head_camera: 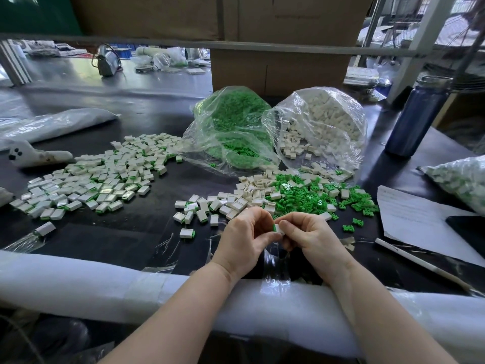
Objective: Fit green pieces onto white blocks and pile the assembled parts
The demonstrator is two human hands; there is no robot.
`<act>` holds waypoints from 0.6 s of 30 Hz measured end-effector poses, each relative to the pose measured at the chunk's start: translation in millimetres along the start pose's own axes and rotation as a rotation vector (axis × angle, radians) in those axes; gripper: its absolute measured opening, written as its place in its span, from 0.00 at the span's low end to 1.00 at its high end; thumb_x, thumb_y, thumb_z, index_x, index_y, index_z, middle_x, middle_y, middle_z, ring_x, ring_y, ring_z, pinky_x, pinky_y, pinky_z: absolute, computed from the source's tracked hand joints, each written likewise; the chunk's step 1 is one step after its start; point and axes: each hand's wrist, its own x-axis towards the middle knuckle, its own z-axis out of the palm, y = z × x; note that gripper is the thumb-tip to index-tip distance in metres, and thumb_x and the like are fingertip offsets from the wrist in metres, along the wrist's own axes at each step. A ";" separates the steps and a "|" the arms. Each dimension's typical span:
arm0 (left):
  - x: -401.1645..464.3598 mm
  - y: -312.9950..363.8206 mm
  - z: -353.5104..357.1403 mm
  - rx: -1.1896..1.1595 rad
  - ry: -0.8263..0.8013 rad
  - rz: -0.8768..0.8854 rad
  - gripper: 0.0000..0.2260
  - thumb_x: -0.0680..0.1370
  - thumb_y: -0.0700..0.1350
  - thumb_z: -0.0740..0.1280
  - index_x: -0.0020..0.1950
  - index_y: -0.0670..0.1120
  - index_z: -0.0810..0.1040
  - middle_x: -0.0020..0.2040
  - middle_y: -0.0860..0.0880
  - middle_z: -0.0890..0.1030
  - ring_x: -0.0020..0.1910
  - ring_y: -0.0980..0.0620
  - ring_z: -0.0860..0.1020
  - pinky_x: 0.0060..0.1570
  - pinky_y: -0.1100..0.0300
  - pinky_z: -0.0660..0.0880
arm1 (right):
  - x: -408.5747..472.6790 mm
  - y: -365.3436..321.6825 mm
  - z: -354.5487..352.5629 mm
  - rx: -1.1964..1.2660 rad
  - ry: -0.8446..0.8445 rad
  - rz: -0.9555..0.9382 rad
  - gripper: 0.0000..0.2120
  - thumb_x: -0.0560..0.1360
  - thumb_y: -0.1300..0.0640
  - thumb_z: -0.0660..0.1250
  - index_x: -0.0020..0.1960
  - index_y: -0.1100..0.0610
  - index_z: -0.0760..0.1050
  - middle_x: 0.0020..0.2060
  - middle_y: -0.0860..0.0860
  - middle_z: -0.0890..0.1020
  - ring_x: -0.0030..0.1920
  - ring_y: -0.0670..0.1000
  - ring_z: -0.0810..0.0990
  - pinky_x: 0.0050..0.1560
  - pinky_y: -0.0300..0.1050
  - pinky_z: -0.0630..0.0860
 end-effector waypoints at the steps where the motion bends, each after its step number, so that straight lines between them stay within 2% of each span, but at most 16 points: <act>1: -0.4 0.2 0.5 0.010 0.017 0.015 0.09 0.69 0.38 0.75 0.41 0.46 0.76 0.36 0.52 0.77 0.36 0.55 0.75 0.41 0.63 0.76 | 0.3 -0.2 0.3 -0.001 0.003 -0.001 0.07 0.76 0.65 0.63 0.43 0.60 0.79 0.28 0.51 0.79 0.28 0.46 0.75 0.31 0.35 0.74; 4: -1.2 0.6 0.4 -0.018 0.049 0.019 0.11 0.68 0.37 0.75 0.39 0.50 0.75 0.35 0.55 0.77 0.34 0.60 0.75 0.38 0.69 0.74 | 0.8 -0.3 0.8 0.001 0.010 0.000 0.07 0.76 0.65 0.63 0.44 0.61 0.79 0.29 0.53 0.78 0.28 0.47 0.75 0.31 0.36 0.73; 6: -1.0 1.0 -0.7 -0.061 0.037 -0.015 0.13 0.67 0.37 0.75 0.38 0.52 0.75 0.35 0.54 0.78 0.33 0.61 0.75 0.38 0.69 0.74 | 0.5 -0.4 0.7 -0.006 0.006 0.004 0.07 0.76 0.65 0.63 0.43 0.60 0.79 0.29 0.54 0.78 0.28 0.47 0.75 0.31 0.36 0.73; 13: -1.9 3.4 -0.9 -0.051 0.034 -0.005 0.09 0.67 0.37 0.76 0.39 0.46 0.77 0.34 0.52 0.78 0.33 0.58 0.75 0.37 0.68 0.75 | 0.2 -1.5 1.5 -0.029 0.018 0.009 0.09 0.76 0.66 0.63 0.42 0.58 0.80 0.28 0.52 0.78 0.28 0.46 0.74 0.30 0.36 0.73; 18: -1.3 3.5 -2.5 -0.096 0.029 -0.038 0.10 0.66 0.37 0.76 0.38 0.47 0.77 0.34 0.52 0.78 0.32 0.59 0.75 0.36 0.68 0.74 | -0.2 -2.4 2.1 -0.030 0.021 0.015 0.09 0.76 0.66 0.63 0.41 0.58 0.80 0.27 0.51 0.78 0.27 0.45 0.74 0.30 0.35 0.73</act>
